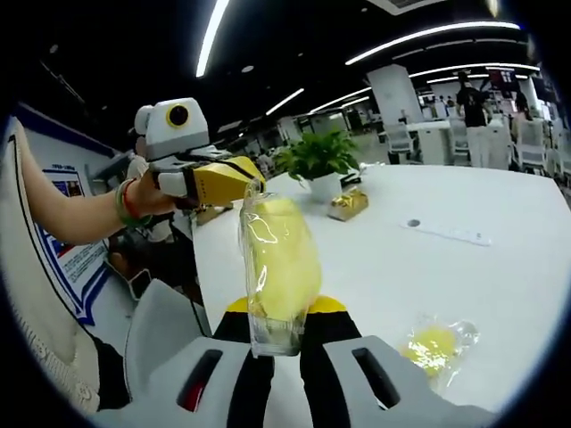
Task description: Compare the silicone blocks by pressing each to a similar depth, holding the contact briefly, and releasing to observe deformation and rebound differences across the visible hardness samples.
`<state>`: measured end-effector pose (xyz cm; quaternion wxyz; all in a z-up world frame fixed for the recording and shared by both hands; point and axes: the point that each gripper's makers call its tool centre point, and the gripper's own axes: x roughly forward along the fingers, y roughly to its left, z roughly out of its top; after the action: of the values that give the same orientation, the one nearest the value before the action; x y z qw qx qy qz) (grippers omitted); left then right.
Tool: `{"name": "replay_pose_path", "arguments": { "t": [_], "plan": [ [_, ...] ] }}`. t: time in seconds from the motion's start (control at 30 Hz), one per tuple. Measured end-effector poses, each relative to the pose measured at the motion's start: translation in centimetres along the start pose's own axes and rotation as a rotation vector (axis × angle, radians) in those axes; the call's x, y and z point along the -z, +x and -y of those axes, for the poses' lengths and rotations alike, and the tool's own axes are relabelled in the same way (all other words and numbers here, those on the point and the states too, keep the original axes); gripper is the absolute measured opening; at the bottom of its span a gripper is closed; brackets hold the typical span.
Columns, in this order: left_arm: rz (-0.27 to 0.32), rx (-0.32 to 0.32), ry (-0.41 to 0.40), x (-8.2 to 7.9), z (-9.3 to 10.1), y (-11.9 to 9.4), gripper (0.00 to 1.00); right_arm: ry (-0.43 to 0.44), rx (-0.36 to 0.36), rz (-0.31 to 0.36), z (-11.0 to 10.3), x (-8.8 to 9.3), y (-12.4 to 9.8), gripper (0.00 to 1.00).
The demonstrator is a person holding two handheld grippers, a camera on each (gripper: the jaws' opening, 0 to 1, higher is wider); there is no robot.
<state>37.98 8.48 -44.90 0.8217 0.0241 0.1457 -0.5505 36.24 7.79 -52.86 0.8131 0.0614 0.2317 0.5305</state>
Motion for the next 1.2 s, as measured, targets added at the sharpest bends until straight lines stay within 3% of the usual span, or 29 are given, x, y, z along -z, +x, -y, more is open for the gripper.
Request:
{"name": "replay_pose_path", "arguments": {
  "t": [0.47,0.7,0.9,1.2],
  "plan": [
    [0.002,-0.009,-0.022,-0.3,0.8,-0.5,0.00,-0.039,0.004,0.005,-0.7,-0.1,-0.4,0.07],
    [0.021,-0.003,-0.030,-1.0,1.6,-0.8,0.00,0.007,-0.012,0.032,-1.4,-0.3,-0.9,0.11],
    [0.043,0.007,-0.027,-1.6,2.2,-1.0,0.00,-0.087,0.036,0.083,-1.0,-1.1,-1.2,0.14],
    [0.034,0.014,-0.020,-1.4,2.8,-1.0,0.00,-0.105,0.049,0.076,-1.0,-0.7,-1.4,0.18]
  ]
}}
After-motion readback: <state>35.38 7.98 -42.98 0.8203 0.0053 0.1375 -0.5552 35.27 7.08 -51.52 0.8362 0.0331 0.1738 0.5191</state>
